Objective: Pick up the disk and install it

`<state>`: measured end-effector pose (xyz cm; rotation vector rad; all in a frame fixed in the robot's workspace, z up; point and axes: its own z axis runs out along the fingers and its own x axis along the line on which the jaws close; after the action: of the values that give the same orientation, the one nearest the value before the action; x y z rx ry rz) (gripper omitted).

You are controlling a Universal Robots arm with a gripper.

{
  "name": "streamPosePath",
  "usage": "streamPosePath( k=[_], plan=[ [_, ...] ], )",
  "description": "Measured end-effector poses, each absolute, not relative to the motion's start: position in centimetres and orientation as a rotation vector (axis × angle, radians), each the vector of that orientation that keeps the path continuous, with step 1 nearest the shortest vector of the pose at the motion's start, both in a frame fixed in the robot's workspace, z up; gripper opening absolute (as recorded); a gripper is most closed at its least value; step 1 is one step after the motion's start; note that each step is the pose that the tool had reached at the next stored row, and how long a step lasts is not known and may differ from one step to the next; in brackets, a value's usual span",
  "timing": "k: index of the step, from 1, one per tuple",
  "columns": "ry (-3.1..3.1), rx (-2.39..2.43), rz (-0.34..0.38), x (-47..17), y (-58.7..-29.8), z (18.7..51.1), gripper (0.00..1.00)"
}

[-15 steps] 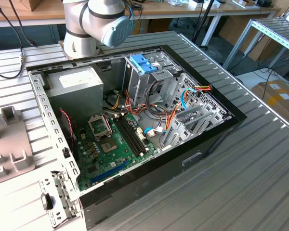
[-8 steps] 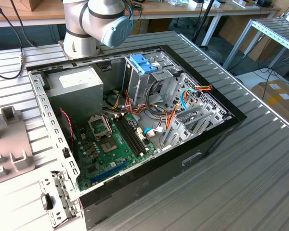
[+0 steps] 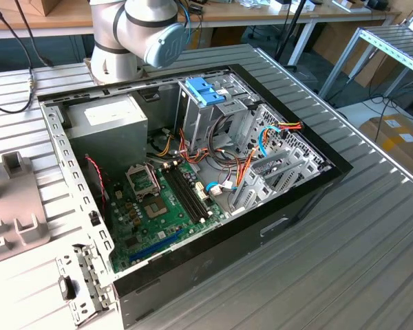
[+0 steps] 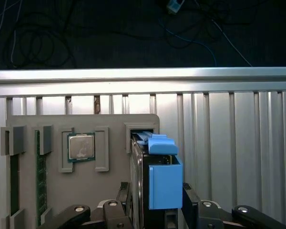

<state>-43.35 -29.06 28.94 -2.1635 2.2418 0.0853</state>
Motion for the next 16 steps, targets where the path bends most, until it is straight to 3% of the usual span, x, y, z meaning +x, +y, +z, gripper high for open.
streamPosePath(
  k=[16],
  plan=[
    [2.242, -2.163, 0.085, -44.9, -28.9, 28.9, 0.54]
  ],
)
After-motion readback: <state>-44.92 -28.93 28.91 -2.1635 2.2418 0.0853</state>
